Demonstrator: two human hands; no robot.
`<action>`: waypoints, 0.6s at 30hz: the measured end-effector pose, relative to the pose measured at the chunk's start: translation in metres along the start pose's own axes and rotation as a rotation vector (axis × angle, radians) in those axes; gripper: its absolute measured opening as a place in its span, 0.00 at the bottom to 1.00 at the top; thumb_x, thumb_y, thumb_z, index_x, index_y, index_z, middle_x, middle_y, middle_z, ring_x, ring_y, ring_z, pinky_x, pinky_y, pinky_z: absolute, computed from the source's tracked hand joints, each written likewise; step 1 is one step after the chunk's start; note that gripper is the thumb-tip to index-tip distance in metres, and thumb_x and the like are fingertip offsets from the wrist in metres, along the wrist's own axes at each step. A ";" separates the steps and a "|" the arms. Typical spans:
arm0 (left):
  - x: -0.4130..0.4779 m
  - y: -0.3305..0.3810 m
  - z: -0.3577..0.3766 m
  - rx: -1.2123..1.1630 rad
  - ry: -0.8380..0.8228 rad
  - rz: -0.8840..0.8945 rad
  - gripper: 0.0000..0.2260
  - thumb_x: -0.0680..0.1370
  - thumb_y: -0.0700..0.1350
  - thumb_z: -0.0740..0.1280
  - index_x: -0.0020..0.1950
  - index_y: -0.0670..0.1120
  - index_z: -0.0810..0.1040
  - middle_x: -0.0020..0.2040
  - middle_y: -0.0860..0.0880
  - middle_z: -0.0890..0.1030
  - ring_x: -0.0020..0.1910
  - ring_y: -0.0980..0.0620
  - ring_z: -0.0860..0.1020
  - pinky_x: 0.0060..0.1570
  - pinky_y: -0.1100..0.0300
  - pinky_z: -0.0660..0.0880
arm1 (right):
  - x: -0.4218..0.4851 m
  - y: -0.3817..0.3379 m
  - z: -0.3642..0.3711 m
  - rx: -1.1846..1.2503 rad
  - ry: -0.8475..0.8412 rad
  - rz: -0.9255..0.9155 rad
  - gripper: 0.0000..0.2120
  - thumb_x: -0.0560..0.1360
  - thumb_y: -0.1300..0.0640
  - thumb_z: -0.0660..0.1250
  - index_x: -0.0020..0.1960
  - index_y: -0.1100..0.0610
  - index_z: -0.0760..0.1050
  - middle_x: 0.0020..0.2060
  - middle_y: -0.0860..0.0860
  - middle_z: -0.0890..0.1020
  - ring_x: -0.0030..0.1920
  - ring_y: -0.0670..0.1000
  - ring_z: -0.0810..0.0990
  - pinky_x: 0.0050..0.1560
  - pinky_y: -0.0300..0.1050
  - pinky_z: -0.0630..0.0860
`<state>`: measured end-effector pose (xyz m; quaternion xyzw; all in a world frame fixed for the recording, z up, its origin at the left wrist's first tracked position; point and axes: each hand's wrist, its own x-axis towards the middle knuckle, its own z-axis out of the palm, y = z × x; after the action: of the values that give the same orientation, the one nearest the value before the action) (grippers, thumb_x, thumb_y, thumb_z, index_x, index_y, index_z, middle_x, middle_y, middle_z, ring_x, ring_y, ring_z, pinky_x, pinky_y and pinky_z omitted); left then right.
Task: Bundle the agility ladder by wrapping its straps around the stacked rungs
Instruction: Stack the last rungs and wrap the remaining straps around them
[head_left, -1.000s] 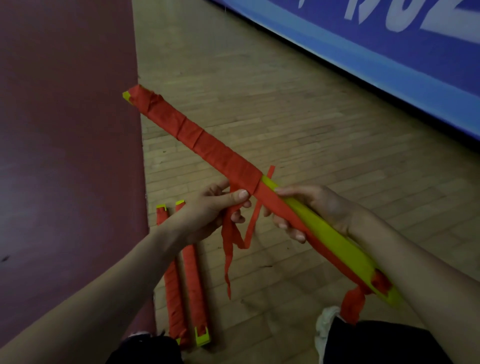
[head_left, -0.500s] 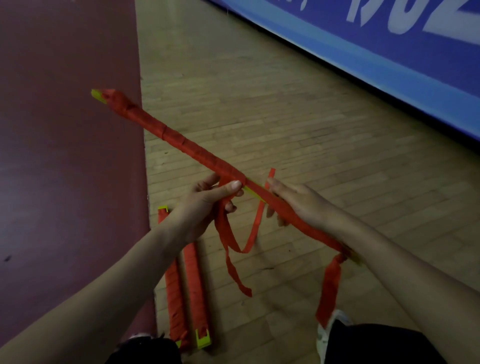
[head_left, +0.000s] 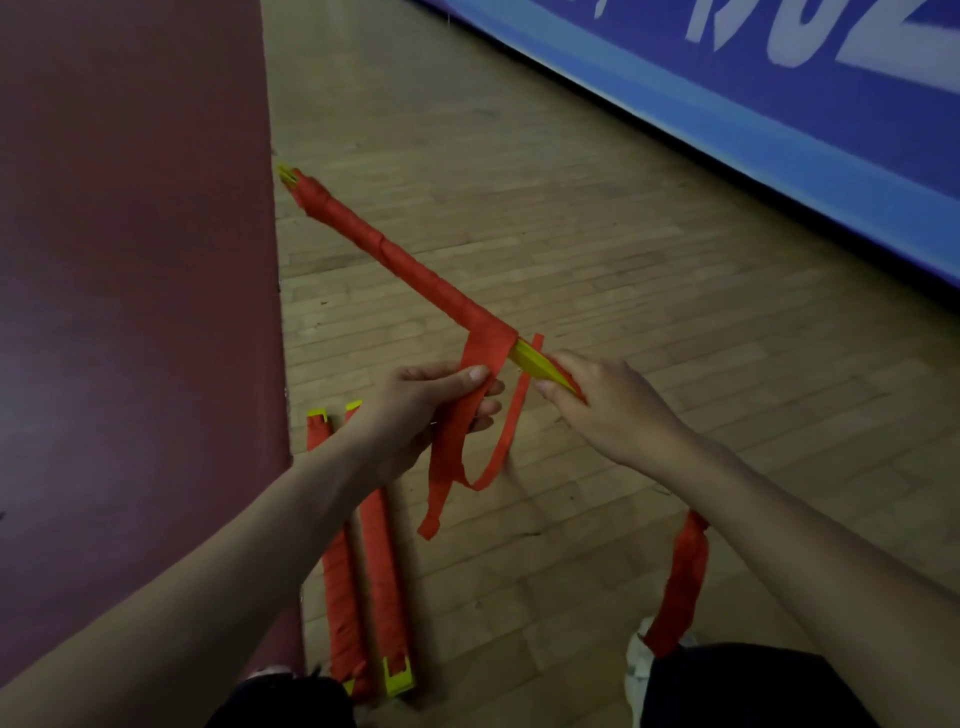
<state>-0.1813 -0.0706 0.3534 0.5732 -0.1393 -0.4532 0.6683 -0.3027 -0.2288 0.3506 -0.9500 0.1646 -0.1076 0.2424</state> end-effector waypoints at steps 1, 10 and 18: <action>0.000 0.000 0.000 0.041 0.008 -0.003 0.05 0.76 0.39 0.68 0.47 0.39 0.82 0.41 0.46 0.84 0.37 0.54 0.82 0.41 0.60 0.81 | -0.001 0.000 0.000 0.013 -0.004 0.002 0.05 0.80 0.51 0.61 0.48 0.51 0.73 0.34 0.47 0.76 0.38 0.53 0.78 0.39 0.49 0.72; 0.000 0.000 0.000 0.114 0.040 0.010 0.08 0.68 0.41 0.72 0.45 0.38 0.81 0.36 0.47 0.83 0.32 0.54 0.81 0.36 0.63 0.79 | 0.001 -0.003 -0.004 0.199 -0.094 0.074 0.05 0.79 0.54 0.62 0.46 0.51 0.75 0.41 0.49 0.83 0.34 0.48 0.82 0.40 0.53 0.81; 0.002 -0.003 0.000 0.079 0.071 -0.056 0.05 0.72 0.38 0.72 0.45 0.38 0.80 0.36 0.46 0.83 0.28 0.54 0.79 0.31 0.63 0.79 | -0.001 -0.013 -0.010 0.598 -0.159 0.185 0.07 0.79 0.58 0.64 0.44 0.52 0.78 0.39 0.56 0.84 0.29 0.54 0.81 0.31 0.46 0.80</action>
<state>-0.1817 -0.0718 0.3500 0.6184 -0.1172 -0.4453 0.6368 -0.3030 -0.2222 0.3651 -0.8230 0.1921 -0.0542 0.5318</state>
